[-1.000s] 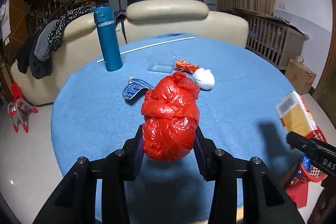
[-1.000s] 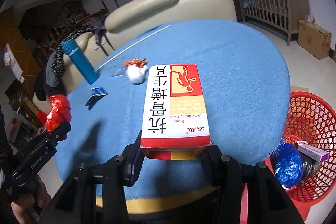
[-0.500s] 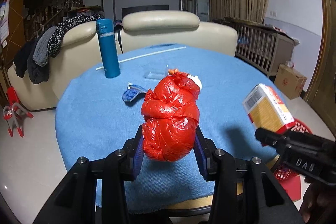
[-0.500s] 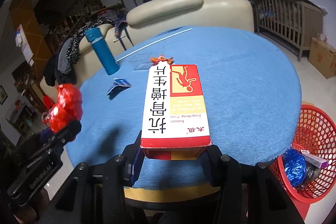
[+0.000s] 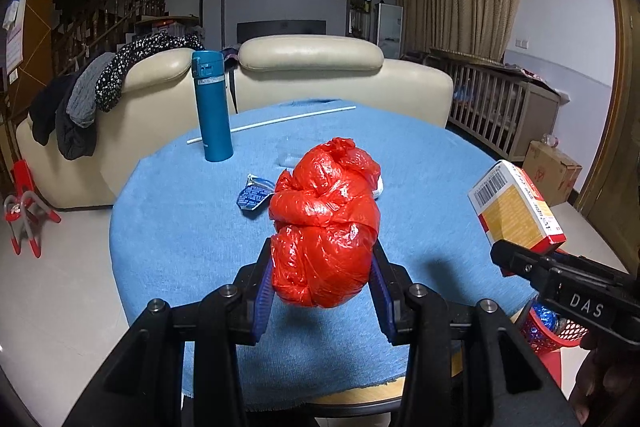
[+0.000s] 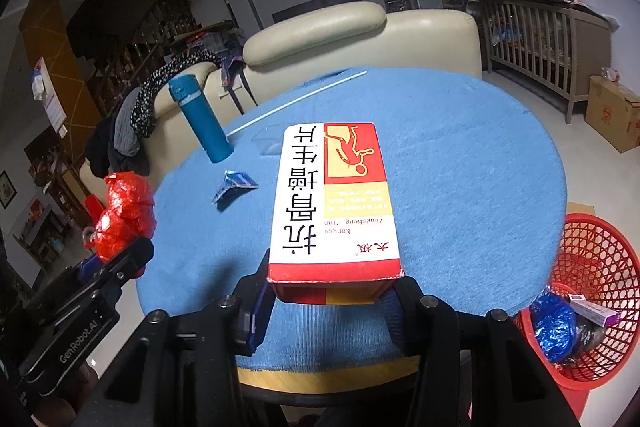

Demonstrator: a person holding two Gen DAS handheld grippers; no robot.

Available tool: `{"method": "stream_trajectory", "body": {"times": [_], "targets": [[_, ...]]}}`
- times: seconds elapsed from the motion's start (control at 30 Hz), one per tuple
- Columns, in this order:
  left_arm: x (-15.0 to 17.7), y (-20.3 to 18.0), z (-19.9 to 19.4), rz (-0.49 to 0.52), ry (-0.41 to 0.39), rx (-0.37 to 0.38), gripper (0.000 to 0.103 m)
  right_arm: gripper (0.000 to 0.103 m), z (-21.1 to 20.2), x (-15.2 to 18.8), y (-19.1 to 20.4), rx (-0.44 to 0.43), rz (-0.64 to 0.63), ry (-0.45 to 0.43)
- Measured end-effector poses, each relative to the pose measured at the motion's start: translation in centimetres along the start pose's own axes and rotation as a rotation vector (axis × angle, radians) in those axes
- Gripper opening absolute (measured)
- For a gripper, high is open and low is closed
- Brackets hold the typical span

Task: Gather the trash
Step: 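Carry the medicine box and red bag toward the red basket with both tools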

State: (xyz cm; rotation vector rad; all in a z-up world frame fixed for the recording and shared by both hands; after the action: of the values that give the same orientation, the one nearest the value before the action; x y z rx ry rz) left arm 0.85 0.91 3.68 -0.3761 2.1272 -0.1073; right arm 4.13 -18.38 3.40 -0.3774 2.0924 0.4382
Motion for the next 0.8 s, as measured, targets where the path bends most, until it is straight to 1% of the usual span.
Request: {"method": "stream_trajectory", "body": {"times": [0.17, 0.3, 0.57, 0.8], "targets": [[-0.1, 0.0, -0.7, 0.015, -0.015, -0.006, 0.045, 0.050, -0.8, -0.3, -0.4, 0.001, 0.019, -0.030], [0.1, 0.1, -0.6, 0.009, -0.010, -0.009, 0.045, 0.050, -0.6, 0.1, -0.8, 0.002, 0.035, -0.022], [1.0, -0.2, -0.1, 0.029, 0.010, -0.030, 0.044, 0.050, -0.3, 0.9, -1.9, 0.009, 0.070, -0.017], [1.3, -0.7, -0.2, 0.047, 0.004, -0.021, 0.044, 0.050, -0.5, 1.5, -2.8, 0.023, 0.089, -0.019]]}}
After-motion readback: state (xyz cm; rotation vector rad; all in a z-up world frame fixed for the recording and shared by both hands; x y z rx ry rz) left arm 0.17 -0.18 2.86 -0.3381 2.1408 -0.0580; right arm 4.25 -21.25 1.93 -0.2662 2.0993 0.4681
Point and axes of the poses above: each gripper's, at about its wrist camera, not at the fingertips, and z roughly the way its jaws point, y to its left, x to its underside, the point moved 2 cm from there along z, roughly the way its jaws point, and after that the axes turned 13 degrees about -z, right-handed, at the moved point
